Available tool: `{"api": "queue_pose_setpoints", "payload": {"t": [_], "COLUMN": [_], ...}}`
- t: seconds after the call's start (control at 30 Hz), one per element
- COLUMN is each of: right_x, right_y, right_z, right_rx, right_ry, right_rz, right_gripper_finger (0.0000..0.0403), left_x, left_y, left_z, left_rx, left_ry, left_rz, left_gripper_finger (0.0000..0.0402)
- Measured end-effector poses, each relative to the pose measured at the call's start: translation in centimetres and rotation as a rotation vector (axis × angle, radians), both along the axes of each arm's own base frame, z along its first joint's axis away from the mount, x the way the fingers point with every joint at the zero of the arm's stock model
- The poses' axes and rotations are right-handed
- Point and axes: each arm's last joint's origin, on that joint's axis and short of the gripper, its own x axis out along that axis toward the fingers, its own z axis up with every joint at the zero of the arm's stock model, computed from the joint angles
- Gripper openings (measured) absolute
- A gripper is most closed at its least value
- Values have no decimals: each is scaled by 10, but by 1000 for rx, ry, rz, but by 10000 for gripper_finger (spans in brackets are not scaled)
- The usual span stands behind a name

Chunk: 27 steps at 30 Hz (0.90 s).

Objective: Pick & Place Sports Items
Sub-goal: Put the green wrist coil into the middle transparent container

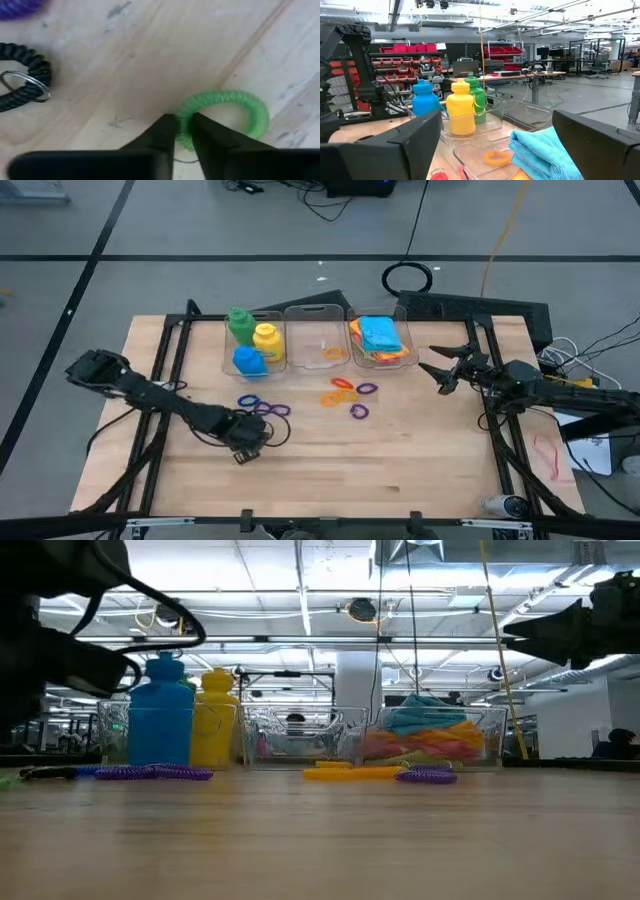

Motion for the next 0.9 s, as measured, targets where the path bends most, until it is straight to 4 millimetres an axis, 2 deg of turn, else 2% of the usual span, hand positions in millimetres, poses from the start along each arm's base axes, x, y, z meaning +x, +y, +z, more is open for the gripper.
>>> {"api": "queue_pose_setpoints", "payload": {"t": [0.1,0.23,0.4,0.53,0.77,0.9], "right_x": [0,0,0,0,0,0], "right_y": [0,0,0,0,0,0], "right_z": [0,0,0,0,0,0], "right_rx": [0,0,0,0,0,0], "right_ry": [0,0,0,0,0,1], "right_rz": [0,0,0,0,0,0], "right_gripper_finger": [290,290,290,290,290,290], "left_x": [2,4,10,21,37,45], "left_y": [4,8,12,17,11,6], "left_z": [0,3,16,38,83,106], "left_rx": [-14,-16,7,143,164,166], "left_ry": [2,-7,-90,-263,-611,-832], "left_rz": [-4,-19,-52,-54,-177,-332], "left_gripper_finger": [6,18,4,9,6,4]}}
